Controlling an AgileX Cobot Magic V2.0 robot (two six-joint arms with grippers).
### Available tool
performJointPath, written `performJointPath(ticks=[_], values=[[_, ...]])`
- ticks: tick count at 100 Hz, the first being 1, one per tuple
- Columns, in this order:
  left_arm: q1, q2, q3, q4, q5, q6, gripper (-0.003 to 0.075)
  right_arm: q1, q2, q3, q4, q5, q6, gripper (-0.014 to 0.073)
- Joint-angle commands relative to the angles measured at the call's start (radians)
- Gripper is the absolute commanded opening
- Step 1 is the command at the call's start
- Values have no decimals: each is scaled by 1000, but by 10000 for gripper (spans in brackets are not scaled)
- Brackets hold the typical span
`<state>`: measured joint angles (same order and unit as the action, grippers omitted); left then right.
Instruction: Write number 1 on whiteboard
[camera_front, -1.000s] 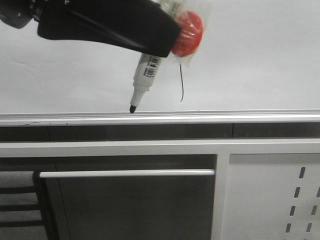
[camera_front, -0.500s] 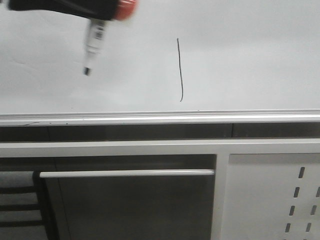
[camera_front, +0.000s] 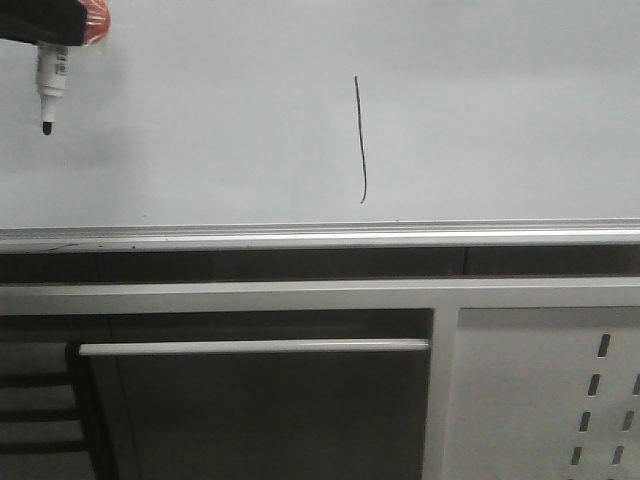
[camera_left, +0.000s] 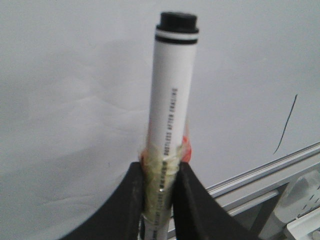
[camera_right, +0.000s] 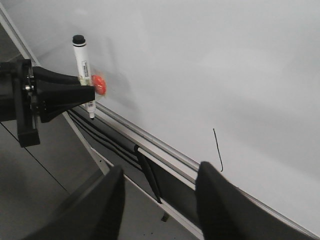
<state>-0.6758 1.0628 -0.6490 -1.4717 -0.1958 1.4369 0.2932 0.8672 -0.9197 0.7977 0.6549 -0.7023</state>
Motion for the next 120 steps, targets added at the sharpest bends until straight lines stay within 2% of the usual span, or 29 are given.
performJointPath(ticks=[1, 23, 58, 87, 96, 120], values=[[-2, 20, -60, 30, -17, -17, -20, -5, -11, -24, 37, -48, 0, 290], [-2, 98, -121, 82, -69, -87, -20, -5, -11, -24, 37, -46, 0, 290], [-2, 193, -157, 323, -195, -443, -20, -5, -11, -24, 37, -53, 0, 290], [-2, 218, -162, 327, -205, -460, -16, -5, -11, -24, 37, -53, 0, 290], [-2, 218, -162, 326, -205, -460, 30, -5, -11, -24, 37, -53, 0, 290], [-2, 218, -162, 312, -205, -460, 240, -5, -11, -24, 37, -53, 0, 290]])
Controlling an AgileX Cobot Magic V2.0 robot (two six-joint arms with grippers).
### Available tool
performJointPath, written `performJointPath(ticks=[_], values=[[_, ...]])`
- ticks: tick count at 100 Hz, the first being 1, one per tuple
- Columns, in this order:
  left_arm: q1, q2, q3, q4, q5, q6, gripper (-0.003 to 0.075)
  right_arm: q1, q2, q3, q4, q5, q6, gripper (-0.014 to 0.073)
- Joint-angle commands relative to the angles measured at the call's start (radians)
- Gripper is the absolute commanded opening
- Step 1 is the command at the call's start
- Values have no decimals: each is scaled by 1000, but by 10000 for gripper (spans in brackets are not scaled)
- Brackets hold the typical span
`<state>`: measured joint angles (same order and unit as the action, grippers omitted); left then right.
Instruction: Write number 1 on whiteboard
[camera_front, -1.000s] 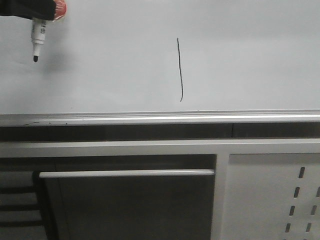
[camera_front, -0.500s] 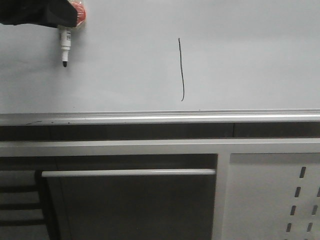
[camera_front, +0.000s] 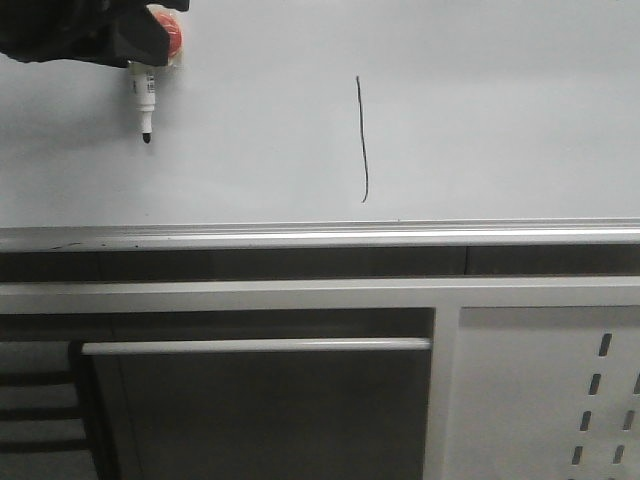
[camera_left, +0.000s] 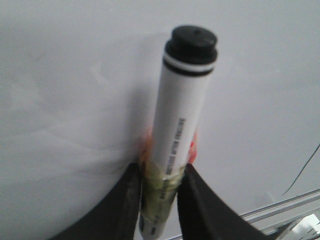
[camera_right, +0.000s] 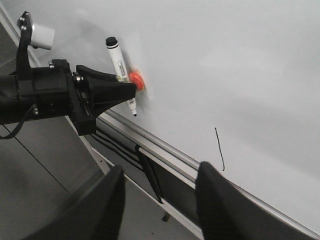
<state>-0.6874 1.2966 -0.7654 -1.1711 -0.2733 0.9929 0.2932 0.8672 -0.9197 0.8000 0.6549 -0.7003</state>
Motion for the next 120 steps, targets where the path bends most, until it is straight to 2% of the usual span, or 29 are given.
performJointPath(ticks=[1, 19, 38, 74, 79, 86, 93, 98, 99, 100, 102, 107, 108, 109, 120], values=[[10, -16, -46, 11, -127, -16, 245, -5, -11, -24, 35, -53, -2, 290], [10, -16, -46, 11, -127, -16, 340, -5, -11, -24, 35, -47, -2, 290], [10, -57, -28, 11, -39, 19, 433, -5, -13, -24, 17, -40, -2, 290], [10, -329, 111, 11, 29, 35, 442, -5, -13, -24, -1, -13, -2, 288], [10, -377, 128, 11, 31, 45, 441, -5, -14, -24, -1, -13, 3, 257], [10, -444, 147, 15, 29, 46, 435, -8, -26, -22, -7, -21, 7, 157], [10, -501, 165, 21, 29, 65, 380, -8, -52, -15, -12, -38, 8, 20], [10, -544, 181, 19, 29, 81, 277, -8, -80, 1, -14, -64, 9, -74], [10, -553, 185, 19, 29, 80, 245, -8, -89, 4, -14, -72, 12, -69], [10, -553, 188, 19, 29, 82, 245, -8, -94, 11, -14, -76, 12, -67], [10, -572, 195, 19, 29, 82, 173, -8, -109, 22, -14, -90, 12, -59], [10, -598, 214, 19, 31, 85, 54, -8, -150, 54, -14, -128, 12, -52], [10, -607, 220, 19, 33, 88, -7, -8, -157, 60, -14, -135, 12, -52], [10, -615, 223, 19, 34, 89, -25, -8, -171, 71, -14, -150, 12, -52], [10, -685, 272, 19, 48, 100, -20, -8, -301, 172, -14, -260, 12, -53]])
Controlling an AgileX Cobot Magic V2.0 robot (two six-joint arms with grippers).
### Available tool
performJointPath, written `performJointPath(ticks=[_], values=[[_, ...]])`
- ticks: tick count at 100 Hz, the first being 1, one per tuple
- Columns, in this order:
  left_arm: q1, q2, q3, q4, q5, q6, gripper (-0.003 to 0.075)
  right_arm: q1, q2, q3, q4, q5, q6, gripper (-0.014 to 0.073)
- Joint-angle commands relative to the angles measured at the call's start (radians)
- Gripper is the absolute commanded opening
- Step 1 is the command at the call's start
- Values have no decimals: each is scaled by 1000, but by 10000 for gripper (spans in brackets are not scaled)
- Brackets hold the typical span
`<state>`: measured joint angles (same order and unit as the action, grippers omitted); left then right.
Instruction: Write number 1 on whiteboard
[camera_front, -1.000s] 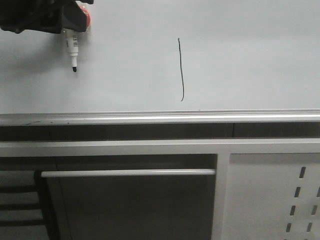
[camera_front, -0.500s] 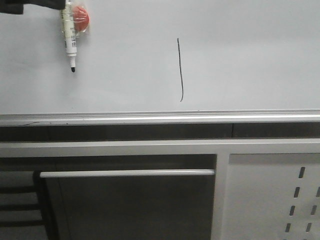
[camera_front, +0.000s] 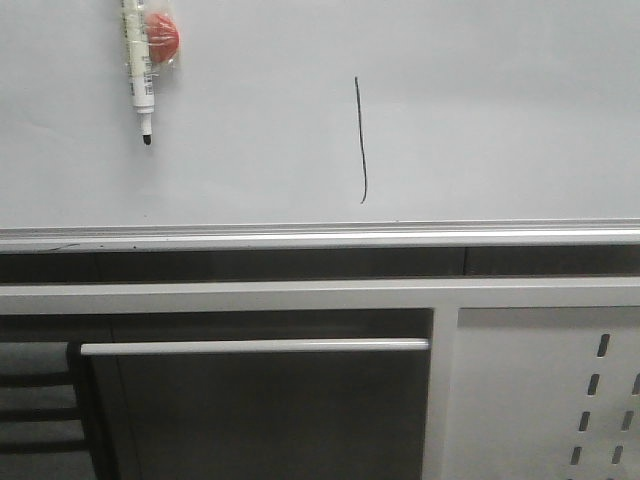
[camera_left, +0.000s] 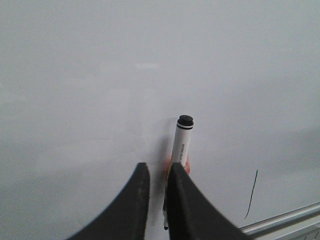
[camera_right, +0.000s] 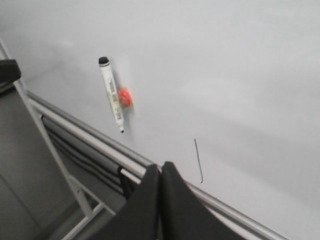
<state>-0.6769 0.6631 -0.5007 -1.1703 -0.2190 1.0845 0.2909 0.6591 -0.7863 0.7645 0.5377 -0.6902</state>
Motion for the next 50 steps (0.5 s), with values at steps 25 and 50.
performJointPath(ticks=[25, 50], values=[[-1, -225, 155, 16, 20, 9, -20, -5, -367, 303, 24, -203, 2, -53], [-1, -444, 281, -5, 20, 9, -20, -5, -583, 491, 71, -252, 2, -53]])
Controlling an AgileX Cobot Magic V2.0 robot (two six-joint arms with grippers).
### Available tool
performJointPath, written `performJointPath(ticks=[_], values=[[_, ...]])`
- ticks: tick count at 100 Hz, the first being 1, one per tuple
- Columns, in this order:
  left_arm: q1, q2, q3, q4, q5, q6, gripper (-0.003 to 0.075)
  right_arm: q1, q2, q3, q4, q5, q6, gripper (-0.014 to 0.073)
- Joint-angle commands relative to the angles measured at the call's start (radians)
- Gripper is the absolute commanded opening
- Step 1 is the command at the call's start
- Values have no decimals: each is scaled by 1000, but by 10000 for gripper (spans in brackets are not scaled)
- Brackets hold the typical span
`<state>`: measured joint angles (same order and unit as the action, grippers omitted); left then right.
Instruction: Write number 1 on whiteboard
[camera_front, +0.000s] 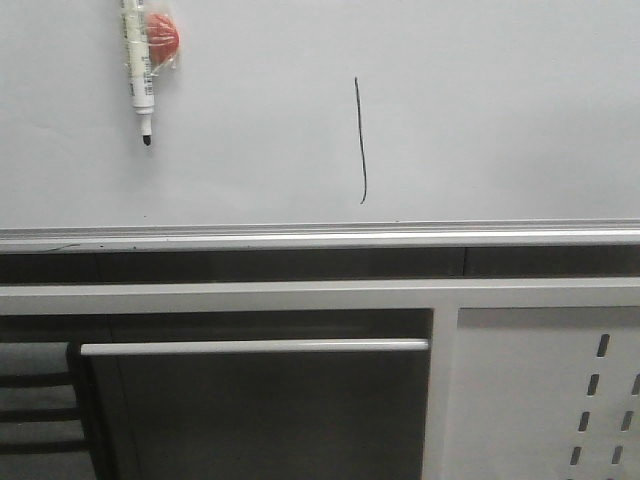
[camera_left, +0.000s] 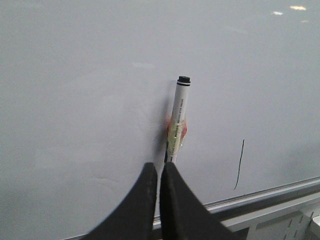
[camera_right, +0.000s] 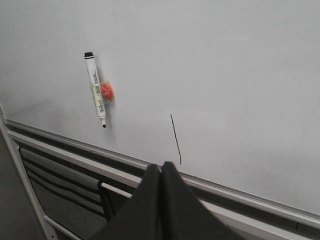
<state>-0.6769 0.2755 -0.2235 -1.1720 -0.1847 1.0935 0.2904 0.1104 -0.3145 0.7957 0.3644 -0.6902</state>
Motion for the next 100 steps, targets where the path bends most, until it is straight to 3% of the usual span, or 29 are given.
performJointPath(ticks=[1, 8, 29, 51, 100], values=[[-1, -62, 9, -6, -14, 0, -20, -5, -38, 23, 40, -79, 2, -53], [-1, -101, 31, -8, -14, 0, -20, -5, -58, 47, 92, -100, 2, -53], [-1, -124, 41, -20, -16, -2, -20, -5, -58, 52, 84, -102, 0, -53], [-1, -124, 41, -162, -14, -2, -20, -5, -58, 52, 84, -100, 0, -53], [-1, -124, 41, -165, -14, -2, -20, -5, -58, 52, 84, -100, 0, -53]])
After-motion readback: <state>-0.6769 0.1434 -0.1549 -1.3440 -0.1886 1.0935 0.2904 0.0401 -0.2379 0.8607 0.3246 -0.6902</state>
